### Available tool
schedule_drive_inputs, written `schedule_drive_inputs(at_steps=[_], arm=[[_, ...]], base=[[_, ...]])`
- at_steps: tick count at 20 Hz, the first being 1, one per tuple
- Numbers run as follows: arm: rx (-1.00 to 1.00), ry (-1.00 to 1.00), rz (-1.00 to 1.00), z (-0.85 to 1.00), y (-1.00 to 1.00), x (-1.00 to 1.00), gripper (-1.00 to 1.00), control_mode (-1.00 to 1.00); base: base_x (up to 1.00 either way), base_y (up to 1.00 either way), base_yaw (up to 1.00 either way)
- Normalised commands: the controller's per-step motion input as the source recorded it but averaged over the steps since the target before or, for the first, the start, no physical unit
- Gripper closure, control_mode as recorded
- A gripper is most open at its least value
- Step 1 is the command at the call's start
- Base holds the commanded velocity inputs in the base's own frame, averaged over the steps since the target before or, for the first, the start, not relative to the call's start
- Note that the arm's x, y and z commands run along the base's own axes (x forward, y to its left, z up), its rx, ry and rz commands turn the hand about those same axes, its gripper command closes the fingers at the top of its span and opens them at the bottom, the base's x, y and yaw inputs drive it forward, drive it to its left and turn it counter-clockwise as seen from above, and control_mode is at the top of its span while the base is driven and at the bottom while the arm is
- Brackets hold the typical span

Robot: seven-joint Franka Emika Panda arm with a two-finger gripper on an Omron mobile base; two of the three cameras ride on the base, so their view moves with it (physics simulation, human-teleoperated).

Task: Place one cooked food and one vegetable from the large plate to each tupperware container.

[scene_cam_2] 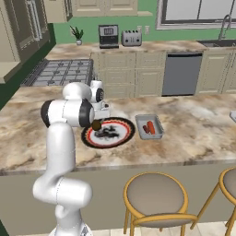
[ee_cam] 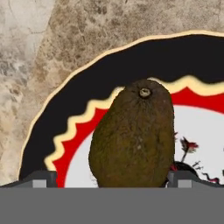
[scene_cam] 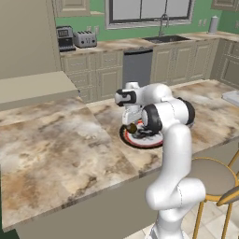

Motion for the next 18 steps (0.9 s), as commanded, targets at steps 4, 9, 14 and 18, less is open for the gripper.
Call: schedule_drive_inputs(at_steps=[4,9,14,18], arm=[[0.0,-0.12,0.0,0.0,0.0,0.06,-1.0,-1.0],[0.0,-0.14,0.0,-0.03,0.0,0.02,-1.0,-1.0],[0.0,-0.05,0.0,-0.21,0.0,0.0,-1.0,-1.0],[0.0,-0.01,0.0,-0.24,-0.04,0.0,-1.0,-1.0]], base=[[0.0,0.0,0.0],[0.0,0.0,0.0],[0.0,0.0,0.0],[0.0,0.0,0.0]])
